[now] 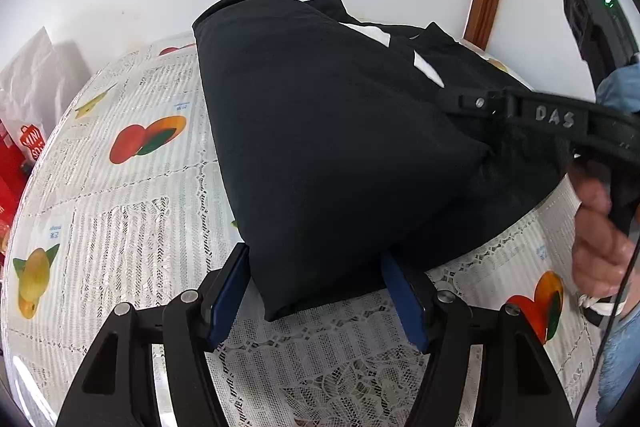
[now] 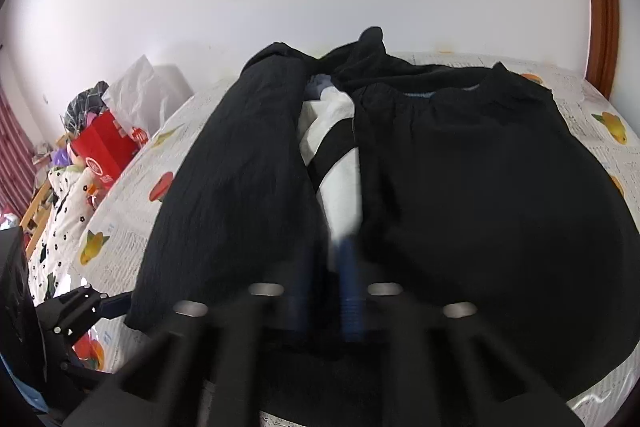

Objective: Fold large clothes

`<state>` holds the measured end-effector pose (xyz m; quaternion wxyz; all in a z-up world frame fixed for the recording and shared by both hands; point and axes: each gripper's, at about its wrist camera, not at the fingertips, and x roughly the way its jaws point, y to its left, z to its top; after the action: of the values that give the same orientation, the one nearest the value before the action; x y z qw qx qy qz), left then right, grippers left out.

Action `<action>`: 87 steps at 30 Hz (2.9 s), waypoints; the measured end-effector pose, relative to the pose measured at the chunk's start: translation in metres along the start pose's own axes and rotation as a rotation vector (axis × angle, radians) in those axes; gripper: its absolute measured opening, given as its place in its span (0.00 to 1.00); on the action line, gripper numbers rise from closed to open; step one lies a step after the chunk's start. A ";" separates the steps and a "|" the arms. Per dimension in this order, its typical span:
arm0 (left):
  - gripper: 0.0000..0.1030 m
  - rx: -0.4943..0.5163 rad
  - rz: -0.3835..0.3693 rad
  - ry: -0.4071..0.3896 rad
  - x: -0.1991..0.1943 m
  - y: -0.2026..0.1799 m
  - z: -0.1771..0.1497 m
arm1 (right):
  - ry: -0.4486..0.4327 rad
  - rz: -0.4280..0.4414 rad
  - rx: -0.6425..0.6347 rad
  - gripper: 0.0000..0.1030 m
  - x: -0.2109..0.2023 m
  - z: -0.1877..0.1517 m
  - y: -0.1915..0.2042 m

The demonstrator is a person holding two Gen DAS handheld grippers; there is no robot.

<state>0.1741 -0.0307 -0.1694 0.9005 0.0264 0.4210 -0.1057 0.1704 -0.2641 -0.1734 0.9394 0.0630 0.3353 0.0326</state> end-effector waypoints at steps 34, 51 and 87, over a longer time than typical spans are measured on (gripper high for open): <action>0.61 0.013 -0.127 0.009 0.010 -0.021 0.019 | -0.083 -0.094 0.187 0.63 -0.066 -0.018 -0.080; 0.63 0.041 0.024 0.014 0.020 -0.052 0.022 | -0.309 0.046 0.164 0.05 -0.111 -0.005 -0.078; 0.63 0.038 0.041 0.009 0.029 -0.070 0.033 | -0.108 -0.275 0.245 0.22 -0.108 -0.046 -0.137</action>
<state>0.2024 -0.1082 -0.1670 0.9000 0.0524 0.4221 -0.0952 0.0605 -0.4063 -0.1609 0.9369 0.1324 0.2915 -0.1405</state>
